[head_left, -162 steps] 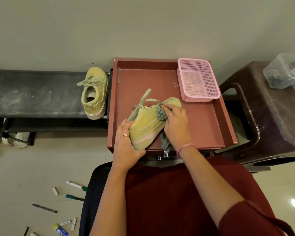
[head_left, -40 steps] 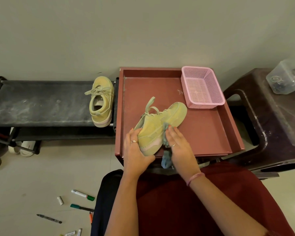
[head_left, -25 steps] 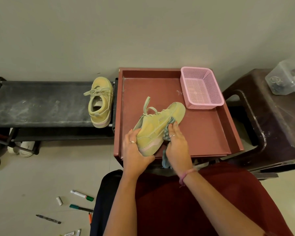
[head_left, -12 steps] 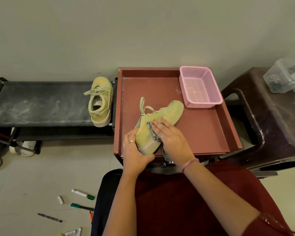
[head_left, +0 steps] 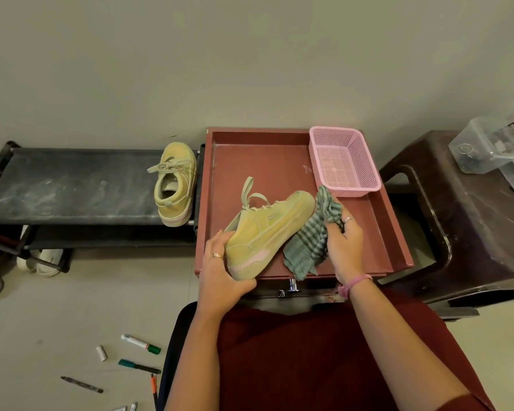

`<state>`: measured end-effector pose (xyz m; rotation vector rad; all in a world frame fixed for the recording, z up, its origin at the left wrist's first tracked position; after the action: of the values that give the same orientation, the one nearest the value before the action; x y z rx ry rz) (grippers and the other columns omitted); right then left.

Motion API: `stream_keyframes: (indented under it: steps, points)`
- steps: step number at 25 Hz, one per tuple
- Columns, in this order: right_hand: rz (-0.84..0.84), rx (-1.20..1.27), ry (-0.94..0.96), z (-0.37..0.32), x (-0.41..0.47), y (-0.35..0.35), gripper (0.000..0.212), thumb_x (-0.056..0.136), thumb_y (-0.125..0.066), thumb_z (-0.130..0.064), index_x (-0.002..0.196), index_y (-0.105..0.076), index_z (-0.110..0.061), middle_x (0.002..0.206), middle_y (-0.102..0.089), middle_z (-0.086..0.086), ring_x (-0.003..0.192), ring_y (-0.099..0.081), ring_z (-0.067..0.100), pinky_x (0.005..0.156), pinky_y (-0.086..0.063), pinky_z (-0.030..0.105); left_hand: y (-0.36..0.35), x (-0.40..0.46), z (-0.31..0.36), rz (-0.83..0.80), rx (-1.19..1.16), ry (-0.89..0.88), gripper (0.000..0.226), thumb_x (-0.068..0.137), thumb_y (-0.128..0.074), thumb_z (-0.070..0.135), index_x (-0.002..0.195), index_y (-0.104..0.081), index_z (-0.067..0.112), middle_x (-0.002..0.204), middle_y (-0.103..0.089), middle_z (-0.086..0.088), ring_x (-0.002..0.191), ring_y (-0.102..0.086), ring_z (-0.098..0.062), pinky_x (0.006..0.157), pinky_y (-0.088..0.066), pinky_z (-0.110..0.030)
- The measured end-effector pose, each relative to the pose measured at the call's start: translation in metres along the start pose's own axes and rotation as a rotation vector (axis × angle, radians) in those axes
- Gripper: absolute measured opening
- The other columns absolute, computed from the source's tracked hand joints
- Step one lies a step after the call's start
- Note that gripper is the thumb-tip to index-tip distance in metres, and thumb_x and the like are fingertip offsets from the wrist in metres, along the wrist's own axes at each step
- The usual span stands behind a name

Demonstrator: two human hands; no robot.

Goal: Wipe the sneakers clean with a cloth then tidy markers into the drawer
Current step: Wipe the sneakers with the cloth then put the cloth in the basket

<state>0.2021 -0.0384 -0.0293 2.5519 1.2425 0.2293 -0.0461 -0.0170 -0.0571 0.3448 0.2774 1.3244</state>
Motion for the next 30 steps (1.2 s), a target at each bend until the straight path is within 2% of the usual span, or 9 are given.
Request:
stream_keyframes:
  steps: [4,8,11,15,18,21,24,27,30]
  points:
    - [0.043,-0.246,0.113,-0.010,-0.004,0.007,0.045,0.091,-0.046,0.002,0.132,-0.054,-0.014,0.121,-0.058,0.000,0.106,-0.049,0.001,0.096,-0.037,0.010,0.014,-0.006,0.001,-0.081,0.127,-0.112,0.098,0.051,-0.082,0.006,0.128,-0.038,0.049,0.136,-0.028,0.036,0.142,-0.017,0.006,0.110,-0.031,-0.030]
    - [-0.184,-0.512,0.159,-0.001,-0.011,-0.024,0.052,0.087,-0.044,0.008,0.135,-0.051,-0.012,0.134,-0.053,0.004,0.125,-0.045,0.020,0.105,-0.028,0.019,0.020,-0.008,0.001,-0.136,0.289,-0.193,0.096,0.051,-0.086,0.008,0.133,-0.041,0.033,0.143,-0.029,0.017,0.142,-0.015,0.005,0.109,-0.031,-0.029]
    - [-0.200,-0.536,0.175,0.003,-0.042,-0.042,0.055,0.088,-0.041,0.011,0.138,-0.046,-0.011,0.143,-0.045,0.007,0.133,-0.036,0.024,0.112,-0.023,0.025,0.022,-0.004,0.002,-0.152,0.391,-0.201,0.096,0.052,-0.087,0.011,0.135,-0.042,0.025,0.146,-0.032,0.006,0.141,-0.016,0.000,0.109,-0.027,-0.026]
    - [-0.258,-0.592,0.311,0.005,-0.041,-0.034,0.058,0.085,-0.043,0.016,0.138,-0.047,-0.008,0.145,-0.043,0.007,0.133,-0.036,0.025,0.110,-0.018,0.018,0.026,0.002,0.004,-0.182,0.447,-0.185,0.097,0.054,-0.087,0.010,0.137,-0.040,0.025,0.147,-0.029,0.008,0.140,-0.012,0.002,0.110,-0.023,-0.022]
    - [-0.188,-0.594,0.185,0.008,-0.022,-0.033,0.057,0.085,-0.040,0.018,0.136,-0.049,-0.006,0.143,-0.045,0.010,0.133,-0.037,0.026,0.108,-0.015,0.015,0.026,0.017,0.006,-0.202,0.556,-0.241,0.093,0.055,-0.085,0.005,0.135,-0.040,0.019,0.140,-0.028,0.011,0.143,-0.012,-0.005,0.120,-0.014,-0.041]
    - [-0.247,-0.625,0.200,0.009,-0.035,-0.045,0.059,0.087,-0.040,0.014,0.141,-0.041,-0.009,0.150,-0.036,0.006,0.139,-0.028,0.023,0.107,-0.008,0.014,0.026,0.030,-0.001,-0.164,0.781,-0.312,0.091,0.054,-0.084,0.004,0.132,-0.036,0.010,0.134,-0.038,-0.009,0.142,-0.024,-0.034,0.110,-0.024,-0.067]
    - [-0.249,-0.620,0.219,0.014,-0.042,-0.046,0.059,0.089,-0.039,0.011,0.144,-0.038,-0.012,0.153,-0.031,0.003,0.142,-0.023,0.021,0.108,-0.009,0.015,0.018,0.029,-0.010,-0.149,0.977,-0.314,0.102,0.051,-0.086,0.029,0.134,-0.034,0.001,0.132,-0.040,-0.019,0.142,-0.020,-0.045,0.109,-0.019,-0.069]
    - [-0.221,-0.613,0.214,0.013,-0.044,-0.047,0.056,0.091,-0.038,0.008,0.143,-0.039,-0.013,0.153,-0.031,0.001,0.142,-0.021,0.020,0.111,-0.017,0.021,0.000,0.026,0.003,-0.062,0.960,-0.225,0.098,0.068,-0.059,0.069,0.131,-0.044,-0.004,0.133,-0.042,-0.018,0.144,-0.017,-0.043,0.110,0.001,-0.061]
    - [-0.206,-0.580,0.217,0.013,-0.050,-0.051,0.053,0.092,-0.039,0.006,0.142,-0.041,-0.012,0.151,-0.034,0.003,0.140,-0.024,0.022,0.114,-0.019,0.023,-0.021,0.031,0.019,0.100,0.961,-0.119,0.069,0.091,-0.034,0.059,0.107,-0.061,-0.003,0.118,-0.060,-0.019,0.134,-0.040,-0.036,0.111,-0.003,-0.065]
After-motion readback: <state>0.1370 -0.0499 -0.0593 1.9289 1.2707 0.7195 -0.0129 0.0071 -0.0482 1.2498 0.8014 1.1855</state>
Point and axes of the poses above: each hand's wrist, its own x-axis towards the middle knuckle, its own y-axis out of the back of the hand, z = x × y, the point moved 4 cm from there along x, towards the middle knuckle
